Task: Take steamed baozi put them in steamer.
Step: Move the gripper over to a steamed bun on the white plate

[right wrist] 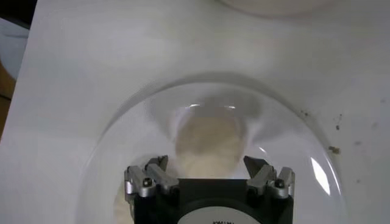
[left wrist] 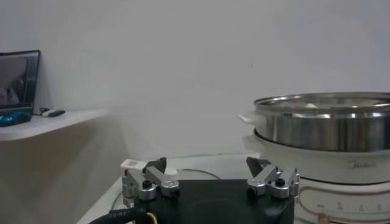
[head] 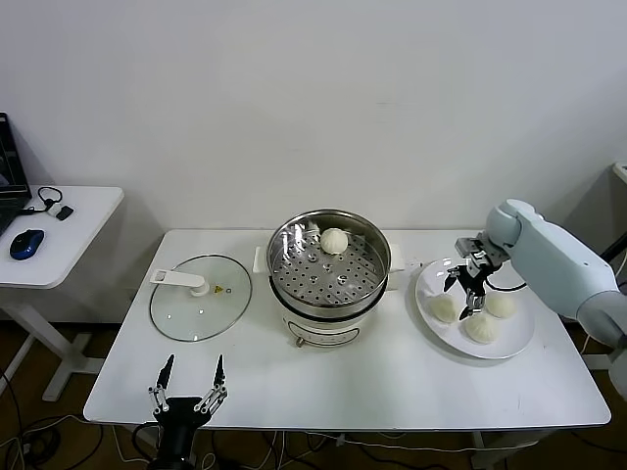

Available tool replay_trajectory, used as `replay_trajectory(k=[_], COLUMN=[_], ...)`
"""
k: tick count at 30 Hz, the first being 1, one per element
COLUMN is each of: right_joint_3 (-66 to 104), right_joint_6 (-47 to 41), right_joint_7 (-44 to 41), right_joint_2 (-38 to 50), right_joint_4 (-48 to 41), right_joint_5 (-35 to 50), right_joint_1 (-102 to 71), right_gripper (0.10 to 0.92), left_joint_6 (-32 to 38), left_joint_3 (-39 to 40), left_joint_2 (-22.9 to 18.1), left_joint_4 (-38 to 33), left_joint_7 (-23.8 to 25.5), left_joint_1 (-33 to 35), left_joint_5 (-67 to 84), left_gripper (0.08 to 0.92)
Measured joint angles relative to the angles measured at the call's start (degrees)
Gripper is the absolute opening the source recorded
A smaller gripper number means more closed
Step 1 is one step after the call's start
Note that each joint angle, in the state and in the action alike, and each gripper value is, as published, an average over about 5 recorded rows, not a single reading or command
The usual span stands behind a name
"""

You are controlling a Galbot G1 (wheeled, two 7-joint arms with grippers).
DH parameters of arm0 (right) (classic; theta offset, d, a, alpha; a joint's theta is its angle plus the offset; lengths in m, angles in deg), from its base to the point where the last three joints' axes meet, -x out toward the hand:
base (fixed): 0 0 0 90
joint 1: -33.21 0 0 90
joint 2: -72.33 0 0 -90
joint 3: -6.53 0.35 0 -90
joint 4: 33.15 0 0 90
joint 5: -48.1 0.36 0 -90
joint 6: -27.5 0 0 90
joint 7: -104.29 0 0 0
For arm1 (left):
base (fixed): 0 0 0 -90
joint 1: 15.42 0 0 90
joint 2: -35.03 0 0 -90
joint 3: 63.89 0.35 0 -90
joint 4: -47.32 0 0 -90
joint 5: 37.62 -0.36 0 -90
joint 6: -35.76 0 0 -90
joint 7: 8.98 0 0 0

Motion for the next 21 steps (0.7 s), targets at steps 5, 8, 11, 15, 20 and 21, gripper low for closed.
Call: replay_trajectory(k=[5,8,11,15,20,21], right_joint_3=[0.5,0.6,0.9,1.2,1.7,1.8], right_joint_6=[0.1,0.1,0.1,0.2,0.4,0.4], right_joint_7=[0.2,0.3,0.3,0.5,0.7,0.7], right_joint_2=[-0.6,-0.8,-1.0,-1.3,-1.5,-1.6], right_joint_4=[-0.2,-0.2,-0.2,-0.5,-1.0,-1.1], right_joint_5=[-0.5,-0.8,-1.0,-1.3,-1.9,-2.0], right_joint_1=[-0.7,-1.2,-1.5,-1.5,-1.6,-1.6], right_gripper=[0.823,0.823,0.823,0.823,0.822,0.821], left_joint_6=[0.0,0.0,0.0,0.0,0.0,0.0], left_joint_3=[0.0,0.0,0.0,0.0,0.0,0.0], left_joint_2=[0.0,0.0,0.0,0.0,0.0,0.0], left_joint_4=[0.2,0.2,0.2,0.3,0.4,0.4], left_joint_7=[0.0,0.0,0.0,0.0,0.0,0.0], left_joint_1=[-0.1,-0.1,-0.2,-0.3,-0.3,-0.3], left_joint_5=[0.0,0.0,0.0,0.1,0.1,0.1], left_gripper=[0.823,0.823,0.823,0.823,0.823,0.823])
